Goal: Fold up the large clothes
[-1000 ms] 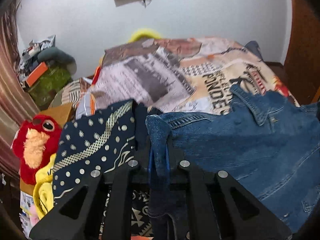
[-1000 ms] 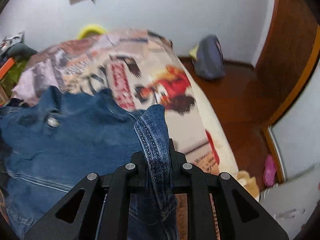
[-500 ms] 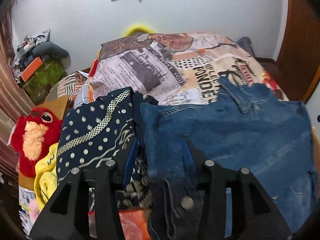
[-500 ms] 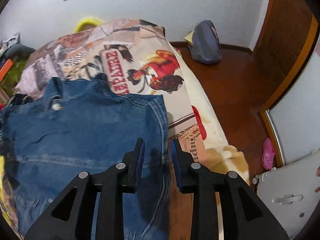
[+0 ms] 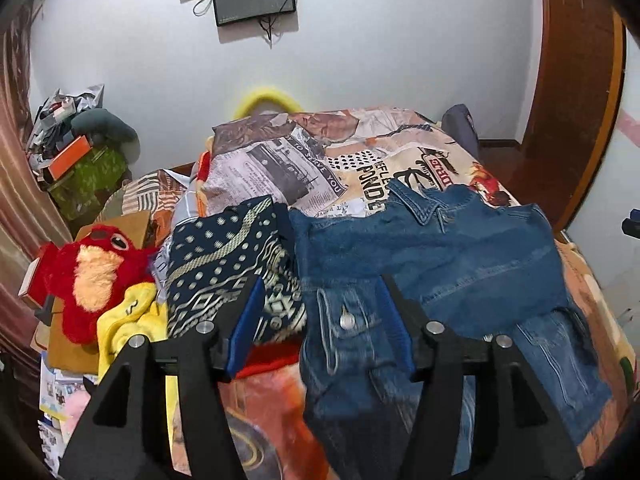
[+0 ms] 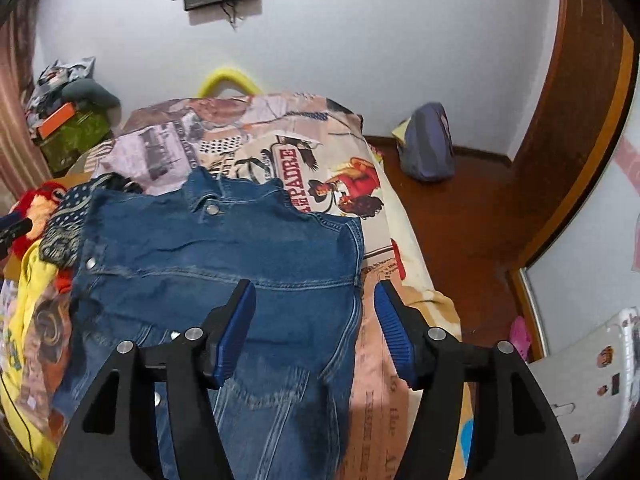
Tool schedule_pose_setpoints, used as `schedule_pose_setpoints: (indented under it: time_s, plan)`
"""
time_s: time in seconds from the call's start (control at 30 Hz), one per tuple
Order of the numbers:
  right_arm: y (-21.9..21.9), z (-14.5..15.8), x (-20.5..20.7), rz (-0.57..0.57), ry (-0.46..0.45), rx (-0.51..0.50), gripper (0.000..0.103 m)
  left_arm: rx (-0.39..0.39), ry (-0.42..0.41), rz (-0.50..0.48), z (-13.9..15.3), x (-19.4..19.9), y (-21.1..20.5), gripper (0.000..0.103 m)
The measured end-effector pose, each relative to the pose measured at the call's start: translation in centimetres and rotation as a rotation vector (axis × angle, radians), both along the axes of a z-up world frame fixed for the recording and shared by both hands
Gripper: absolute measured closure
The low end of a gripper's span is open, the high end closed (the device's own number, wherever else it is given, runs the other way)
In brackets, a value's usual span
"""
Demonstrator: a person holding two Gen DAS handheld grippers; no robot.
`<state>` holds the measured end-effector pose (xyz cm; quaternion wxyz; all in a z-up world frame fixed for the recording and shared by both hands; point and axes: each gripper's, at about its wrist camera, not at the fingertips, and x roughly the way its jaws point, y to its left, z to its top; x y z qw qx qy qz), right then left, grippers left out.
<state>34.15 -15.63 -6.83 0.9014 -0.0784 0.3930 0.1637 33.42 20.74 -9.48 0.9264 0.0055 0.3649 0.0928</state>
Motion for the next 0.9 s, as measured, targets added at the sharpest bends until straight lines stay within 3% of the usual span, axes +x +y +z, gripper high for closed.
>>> schedule_pose_setpoints:
  time_s: [0.2, 0.27, 0.43, 0.73, 0.9]
  plan:
    - [-0.3, -0.5, -3.4, 0.022, 0.001, 0.012, 0.042, -0.033, 0.039, -0.018, -0.7, -4.7, 0.7, 0.04]
    - [-0.5, -1.3, -4.4, 0.037, 0.016, 0.005, 0.042, -0.074, 0.078, -0.033, -1.7, -5.9, 1.2, 0.032]
    - [-1.0, -3.9, -5.5, 0.048, 0.063, -0.092, 0.042, -0.174, 0.23, -0.065, -6.2, -8.1, 2.0, 0.031]
    - [-4.4, -11.7, -6.7, -0.024, 0.309, -0.041, 0.042, -0.341, 0.442, -0.035, -15.5, -10.0, 2.1, 0.031]
    - [-5.8, -15.7, -7.7, -0.054, 0.406, -0.013, 0.042, -0.478, 0.482, -0.05, -18.0, -10.4, 1.1, 0.031]
